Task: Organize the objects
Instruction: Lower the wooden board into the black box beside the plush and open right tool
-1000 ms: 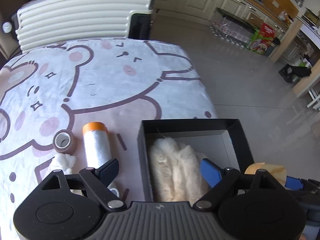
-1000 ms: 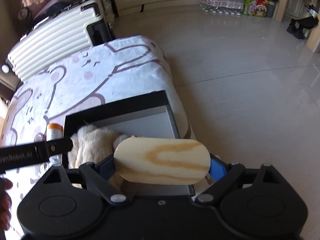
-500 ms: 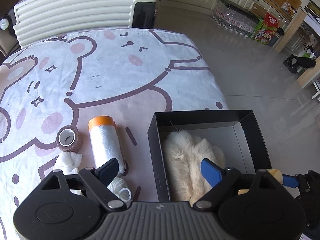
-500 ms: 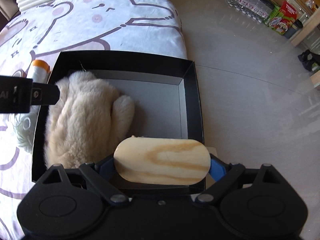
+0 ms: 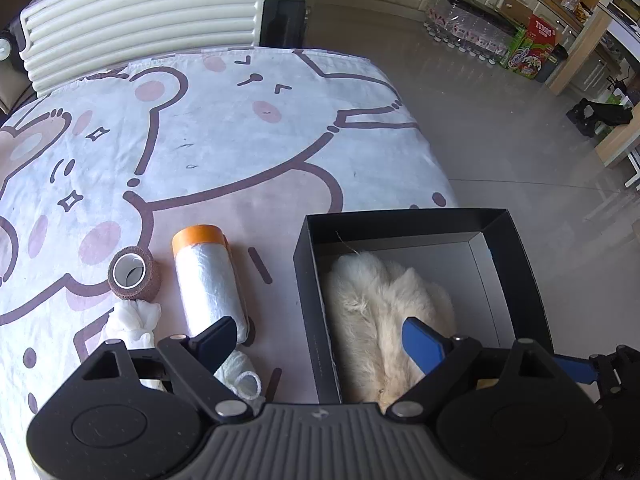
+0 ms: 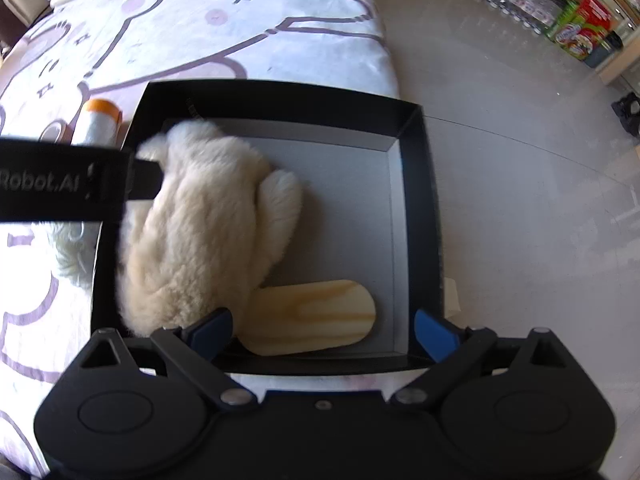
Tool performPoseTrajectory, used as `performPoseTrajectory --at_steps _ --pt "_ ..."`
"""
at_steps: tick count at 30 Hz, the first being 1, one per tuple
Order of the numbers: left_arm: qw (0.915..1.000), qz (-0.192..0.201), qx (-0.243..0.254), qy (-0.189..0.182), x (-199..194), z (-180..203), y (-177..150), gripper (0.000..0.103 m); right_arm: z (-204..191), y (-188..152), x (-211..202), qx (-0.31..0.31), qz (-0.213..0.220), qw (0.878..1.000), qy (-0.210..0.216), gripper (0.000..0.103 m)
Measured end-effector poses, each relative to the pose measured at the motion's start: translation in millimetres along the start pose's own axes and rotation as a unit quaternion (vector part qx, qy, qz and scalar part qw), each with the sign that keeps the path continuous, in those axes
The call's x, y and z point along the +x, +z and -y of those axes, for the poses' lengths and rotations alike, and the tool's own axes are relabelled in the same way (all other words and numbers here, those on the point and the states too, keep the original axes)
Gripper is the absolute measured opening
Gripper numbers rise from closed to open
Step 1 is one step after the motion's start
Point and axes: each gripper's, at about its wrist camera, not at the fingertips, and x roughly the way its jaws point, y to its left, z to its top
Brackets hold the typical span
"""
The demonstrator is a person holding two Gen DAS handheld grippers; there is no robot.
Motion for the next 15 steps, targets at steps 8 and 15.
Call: performPoseTrajectory --at_steps 8,15 --pt "1.0000 0.004 0.008 0.000 -5 5 -2 0.090 23 2 -13 0.056 0.033 0.998 0.008 0.099" --pt "0.9998 0.013 0.015 0.002 -14 8 -6 0.090 48 0 -31 0.118 0.071 0.990 0.022 0.093"
